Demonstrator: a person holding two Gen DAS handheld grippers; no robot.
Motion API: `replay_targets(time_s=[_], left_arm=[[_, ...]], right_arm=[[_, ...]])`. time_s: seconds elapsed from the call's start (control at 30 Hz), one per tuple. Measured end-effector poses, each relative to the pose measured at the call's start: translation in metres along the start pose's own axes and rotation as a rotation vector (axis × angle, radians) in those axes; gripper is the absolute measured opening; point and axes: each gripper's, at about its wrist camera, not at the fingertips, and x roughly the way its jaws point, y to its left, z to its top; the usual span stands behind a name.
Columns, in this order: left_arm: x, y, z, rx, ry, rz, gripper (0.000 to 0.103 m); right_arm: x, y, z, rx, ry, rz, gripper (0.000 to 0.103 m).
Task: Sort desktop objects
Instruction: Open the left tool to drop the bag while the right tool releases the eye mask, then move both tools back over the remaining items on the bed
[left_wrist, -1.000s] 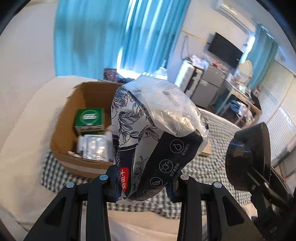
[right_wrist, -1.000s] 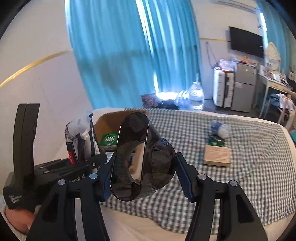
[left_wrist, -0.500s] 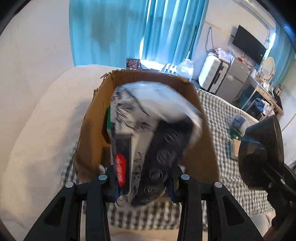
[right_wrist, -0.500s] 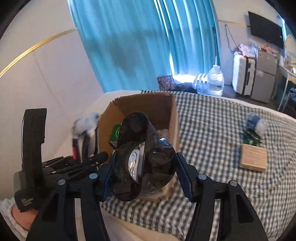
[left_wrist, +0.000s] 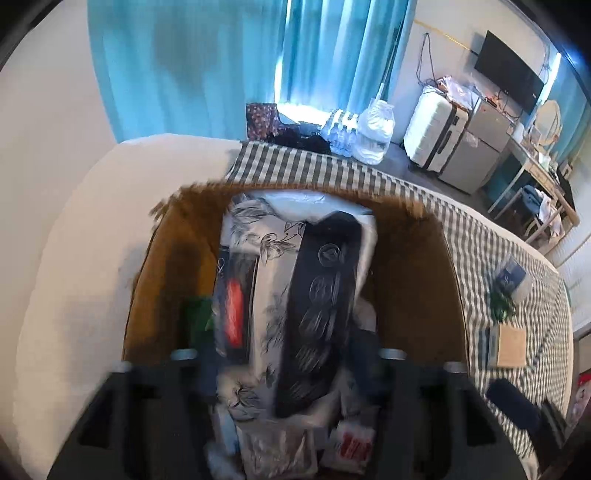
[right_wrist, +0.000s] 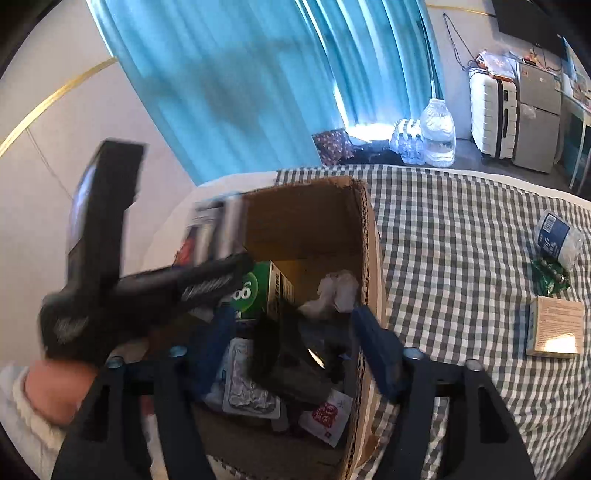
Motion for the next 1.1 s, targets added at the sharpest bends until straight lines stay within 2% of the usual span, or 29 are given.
replay_targets(time_s=[0.07,0.1,0.2,0.3,0.43,0.5,0.67,0.87,0.93,1.1], left_arm=[[0.001,-0.005,0.008,0.022,-0.019,0.059,0.099],[-0.002,-0.010,0.010,0.040,-0.035,0.087,0.100],[-0.008,-0.015,0.009,0.059,-0.034,0.102,0.102],[-0.021,-0.013,-0.002,0.043,-0.039,0.123,0.103],[-0.038,-0.013,-0.023,0.010,-0.031,0.143,0.103],[-0.048,-0.019,-0.033,0.020,-0.024,0.121,0.103],[-0.091,-0.048,-0.055,0.035,-0.072,0.114,0.103],[-0.132,-0.101,-0.096,0.043,-0.121,0.056,0.103],[-0.138,-0.122,-0.109,0.056,-0.122,0.030,0.103],[-0.140,-0.166,-0.141,0.113,-0.079,-0.043,0.103]], right_arm=[[-0.004,-0.005,0.000,0.010,-0.008,-0.008,0.083],[-0.007,-0.008,-0.001,0.012,-0.014,-0.009,0.083],[-0.017,-0.022,-0.002,0.047,-0.024,-0.029,0.083],[-0.031,-0.036,-0.009,0.070,-0.035,-0.038,0.083],[-0.058,-0.057,-0.017,0.072,-0.061,-0.108,0.084],[-0.074,-0.065,-0.021,0.083,-0.082,-0.131,0.084],[-0.128,-0.083,-0.025,0.078,-0.164,-0.179,0.084],[-0.199,-0.099,-0.040,0.054,-0.268,-0.236,0.084],[-0.219,-0.109,-0.047,0.047,-0.291,-0.284,0.087],[-0.253,-0.138,-0.059,0.069,-0.320,-0.346,0.087]])
